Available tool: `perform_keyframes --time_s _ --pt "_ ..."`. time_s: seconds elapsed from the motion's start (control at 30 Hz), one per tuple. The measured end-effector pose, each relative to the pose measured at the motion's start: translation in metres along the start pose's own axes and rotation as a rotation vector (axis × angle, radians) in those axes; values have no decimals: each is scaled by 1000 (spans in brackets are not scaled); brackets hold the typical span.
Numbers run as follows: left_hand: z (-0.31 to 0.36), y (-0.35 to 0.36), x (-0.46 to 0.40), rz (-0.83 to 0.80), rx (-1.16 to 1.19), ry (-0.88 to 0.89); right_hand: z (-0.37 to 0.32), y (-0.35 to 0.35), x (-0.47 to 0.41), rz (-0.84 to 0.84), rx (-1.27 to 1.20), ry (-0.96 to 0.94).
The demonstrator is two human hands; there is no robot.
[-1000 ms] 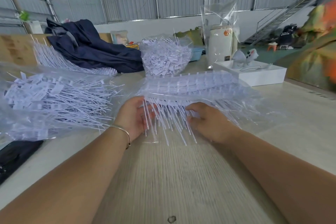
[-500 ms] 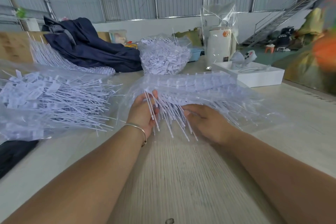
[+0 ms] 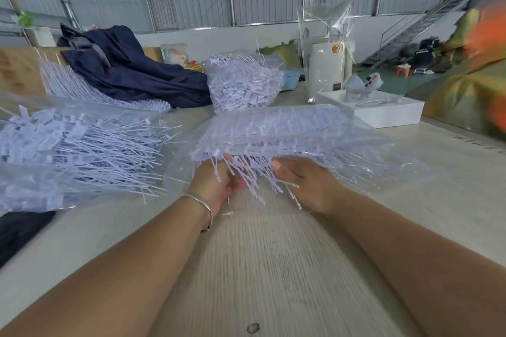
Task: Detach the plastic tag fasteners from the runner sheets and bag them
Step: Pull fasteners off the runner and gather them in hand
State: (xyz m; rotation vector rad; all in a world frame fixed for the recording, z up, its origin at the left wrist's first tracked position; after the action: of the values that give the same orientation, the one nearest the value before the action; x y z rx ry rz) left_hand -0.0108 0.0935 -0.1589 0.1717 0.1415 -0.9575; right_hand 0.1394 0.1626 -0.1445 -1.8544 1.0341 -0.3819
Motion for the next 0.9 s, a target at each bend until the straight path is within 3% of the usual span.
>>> perform_keyframes --time_s 0.2,0.33,0.47,0.7,0.8,0.9 --pt "14 10 26 -232 192 -33 -6 -2 -4 -53 110 27" --pt "14 11 34 -271 69 -22 -9 -2 -19 -193 307 179" --pt "13 12 45 -321 -32 6 -11 -5 -34 -247 424 201" --pt "11 -7 68 -512 6 -126 -15 -1 -38 -288 153 156" --pt "12 -16 78 -659 1 -185 -16 -5 -36 -251 187 130" --pt "14 -19 91 -774 165 -322 -20 -3 -31 -275 213 163"
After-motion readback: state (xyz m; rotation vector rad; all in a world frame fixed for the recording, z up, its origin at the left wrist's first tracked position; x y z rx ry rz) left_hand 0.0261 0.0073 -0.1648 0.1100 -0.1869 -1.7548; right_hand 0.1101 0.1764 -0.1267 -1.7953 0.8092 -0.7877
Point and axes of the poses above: each hand's wrist, its own x-axis away from the middle knuckle, its own y-axis out of the palm, z = x × y, the point moved 10 cm from there along -x, towards the middle knuckle, and after that the axes turned 10 degrees about y, right-handed, at the moved point
